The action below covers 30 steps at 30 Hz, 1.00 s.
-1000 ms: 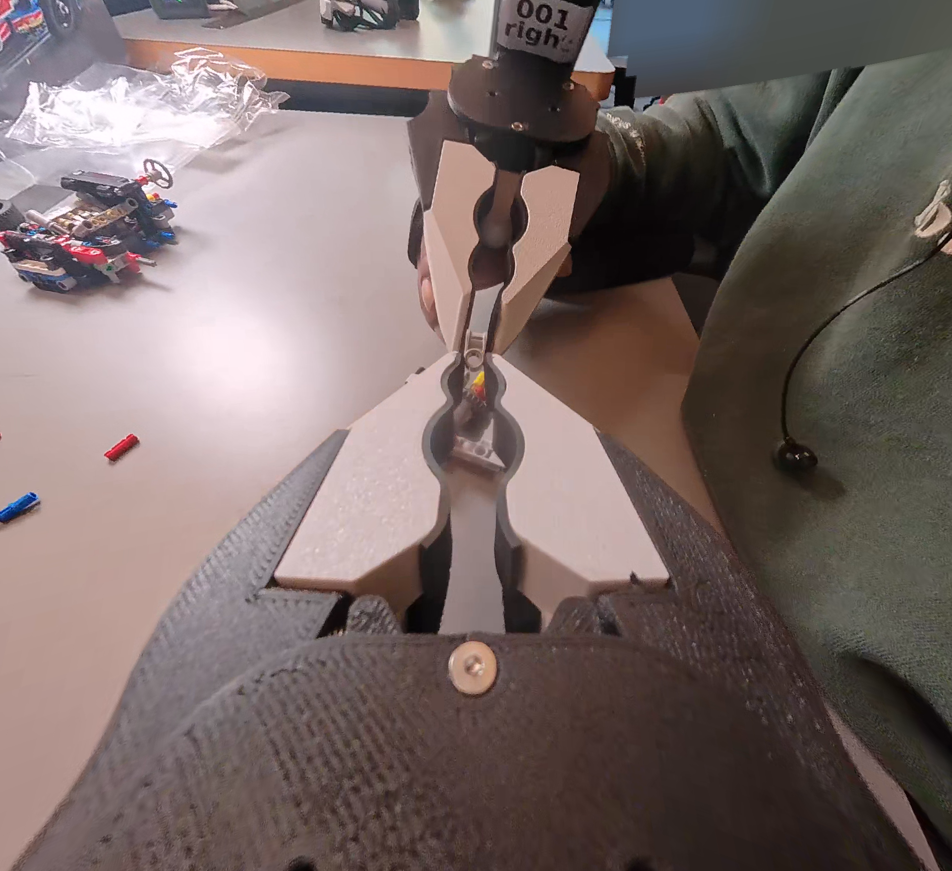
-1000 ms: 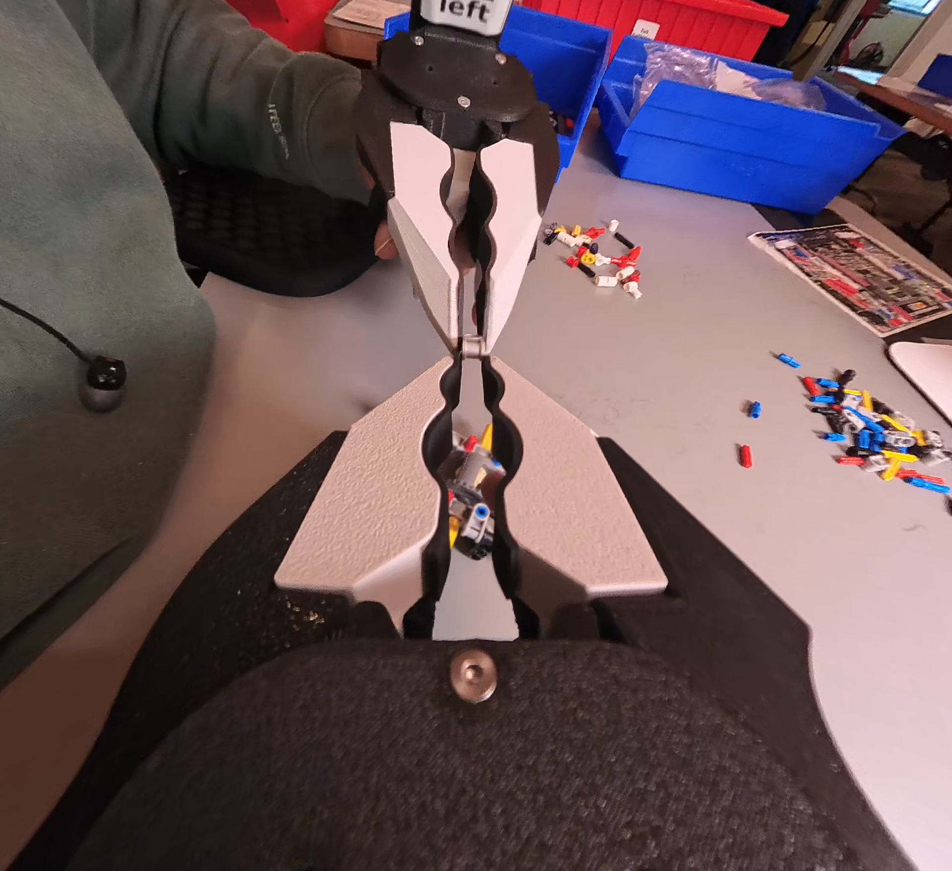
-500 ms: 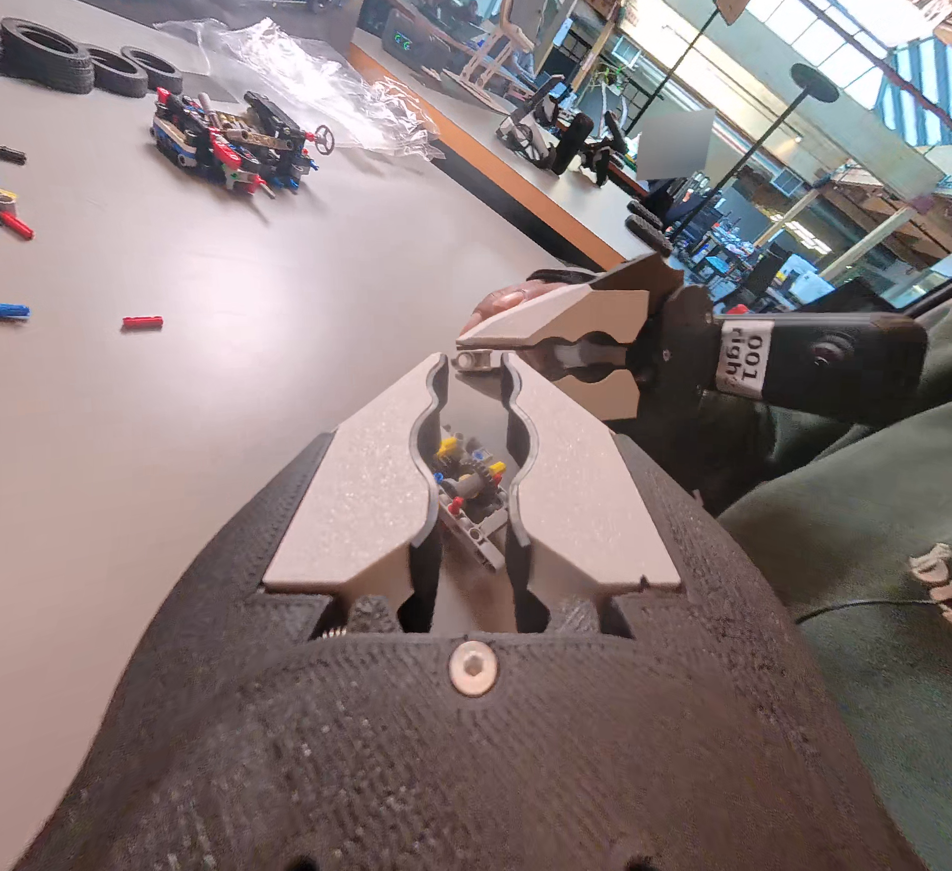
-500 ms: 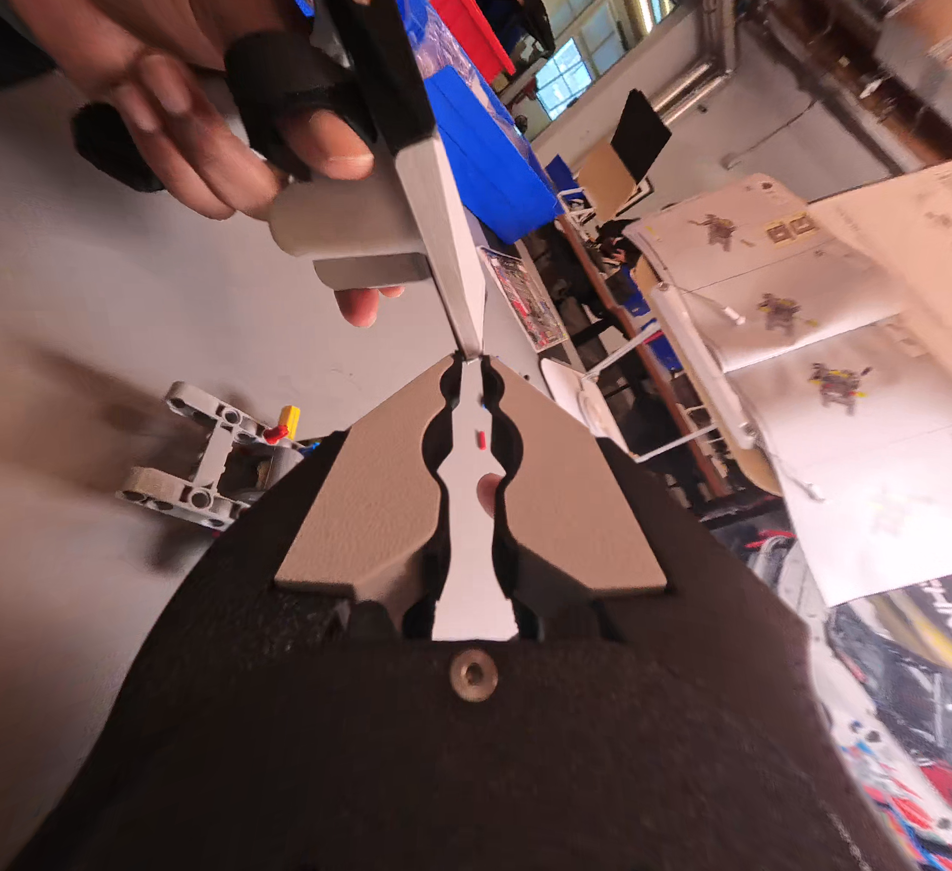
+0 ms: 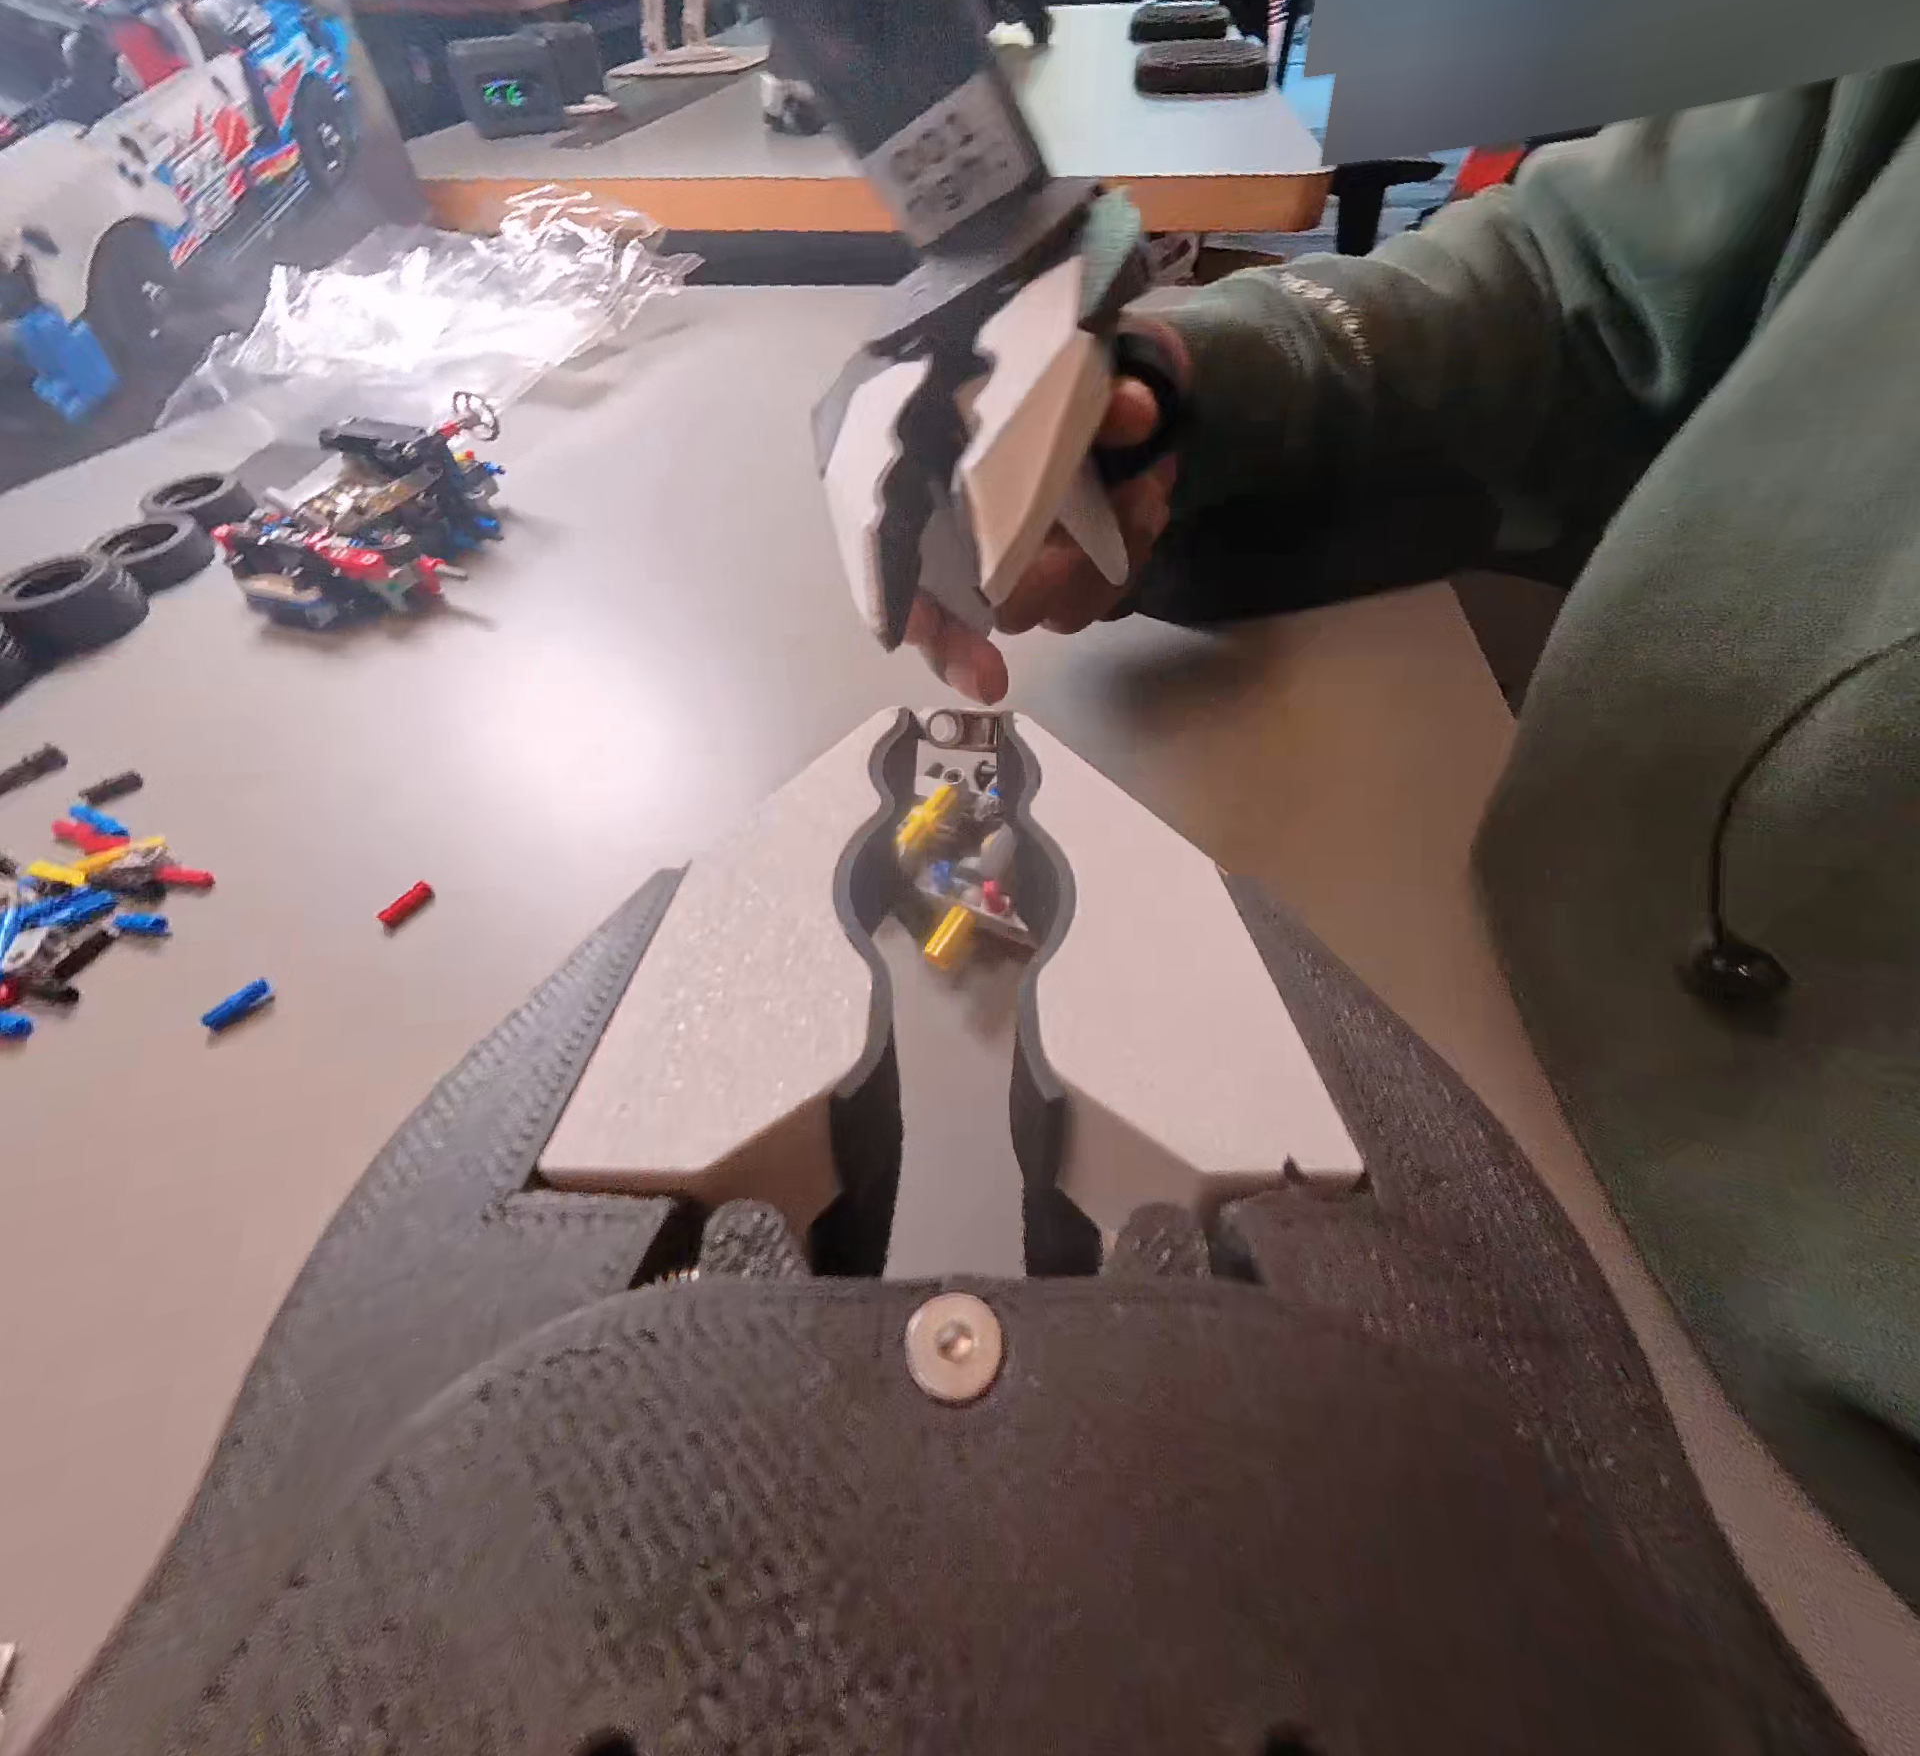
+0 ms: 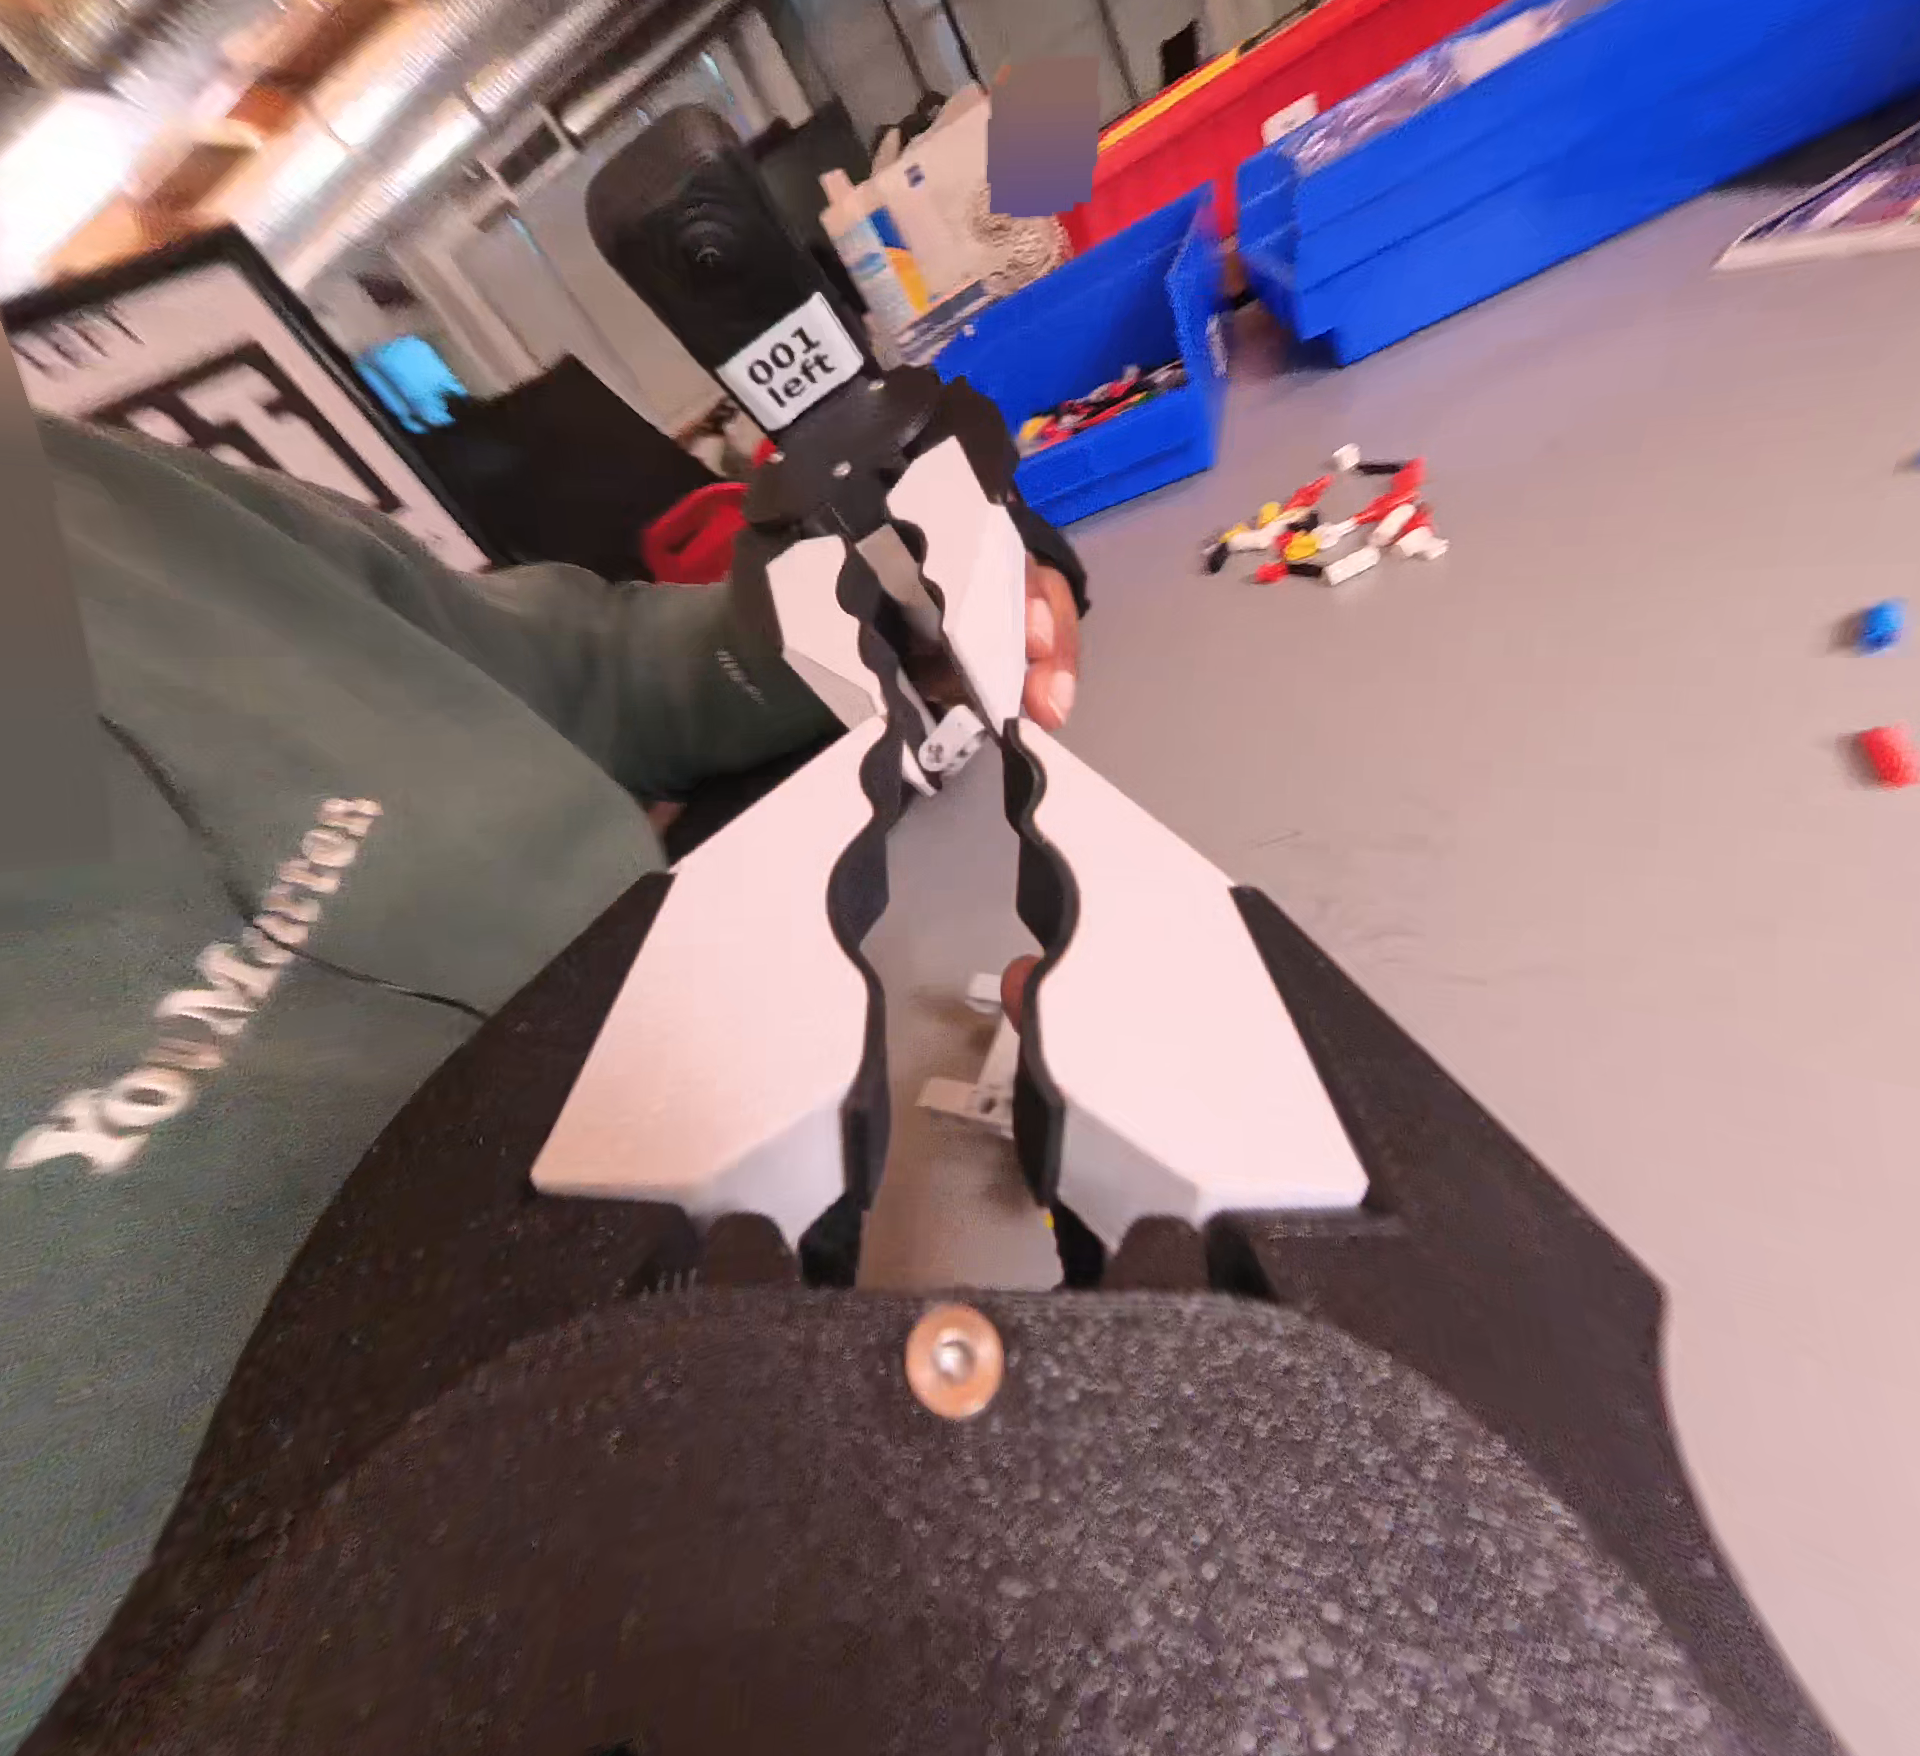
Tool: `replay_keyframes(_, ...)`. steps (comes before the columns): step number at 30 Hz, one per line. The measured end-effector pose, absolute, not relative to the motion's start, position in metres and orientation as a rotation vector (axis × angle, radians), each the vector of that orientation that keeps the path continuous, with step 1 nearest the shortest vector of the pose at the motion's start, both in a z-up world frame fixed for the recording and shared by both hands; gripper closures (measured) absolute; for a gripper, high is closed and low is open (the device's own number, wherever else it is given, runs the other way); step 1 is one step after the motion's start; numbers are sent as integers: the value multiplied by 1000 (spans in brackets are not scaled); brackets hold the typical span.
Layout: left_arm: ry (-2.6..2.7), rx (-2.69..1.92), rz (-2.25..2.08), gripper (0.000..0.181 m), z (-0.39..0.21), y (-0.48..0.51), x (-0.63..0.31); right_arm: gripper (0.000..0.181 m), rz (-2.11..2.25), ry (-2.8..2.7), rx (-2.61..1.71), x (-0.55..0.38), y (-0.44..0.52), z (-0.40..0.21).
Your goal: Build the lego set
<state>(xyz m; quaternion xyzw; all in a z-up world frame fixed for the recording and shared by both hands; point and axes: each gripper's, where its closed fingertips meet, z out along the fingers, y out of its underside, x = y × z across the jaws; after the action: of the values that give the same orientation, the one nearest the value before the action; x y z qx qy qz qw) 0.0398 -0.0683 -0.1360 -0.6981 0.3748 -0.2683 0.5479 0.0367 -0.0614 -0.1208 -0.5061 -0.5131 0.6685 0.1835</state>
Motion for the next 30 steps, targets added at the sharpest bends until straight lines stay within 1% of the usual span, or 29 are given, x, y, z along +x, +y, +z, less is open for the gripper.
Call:
replay_keyframes(5, 997, -1572, -606, 169, -132, -78, 49, 164, 2058, -1497, -1575, 35, -80, -133)
replay_keyframes(8, 1013, -1543, -582, 169, -128, -78, 51, 168, 2182, -1450, -1591, 35, -82, -127)
replay_keyframes(14, 959, -1517, -590, 169, -121, -74, 50, 175, 2283, -1390, -1567, 37, -81, -119)
replay_keyframes(18, 735, -1556, -692, 167, -111, -60, 41, 176, 2206, -1259, -1431, 33, -66, -102)
replay_keyframes(19, 698, -1570, -715, 170, -111, -58, 40, 176, 2150, -1234, -1387, 32, -62, -98)
replay_keyframes(20, 683, -1563, -743, 178, -109, -59, 41, 176, 2094, -1230, -1358, 32, -60, -96)
replay_keyframes(21, 667, -1546, -763, 179, -105, -60, 42, 176, 2037, -1217, -1329, 32, -57, -94)
replay_keyframes(22, 646, -1532, -775, 178, -101, -60, 42, 175, 1980, -1196, -1288, 32, -54, -91)
replay_keyframes(24, 599, -1516, -786, 170, -93, -58, 41, 175, 1855, -1185, -1219, 32, -49, -87)
replay_keyframes(26, 580, -1507, -766, 167, -89, -56, 41, 175, 1825, -1190, -1150, 35, -54, -81)
replay_keyframes(29, 602, -1478, -719, 170, -83, -59, 43, 175, 1836, -1174, -1104, 36, -61, -75)
replay_keyframes(30, 616, -1475, -705, 175, -83, -60, 44, 175, 1826, -1170, -1099, 36, -61, -74)
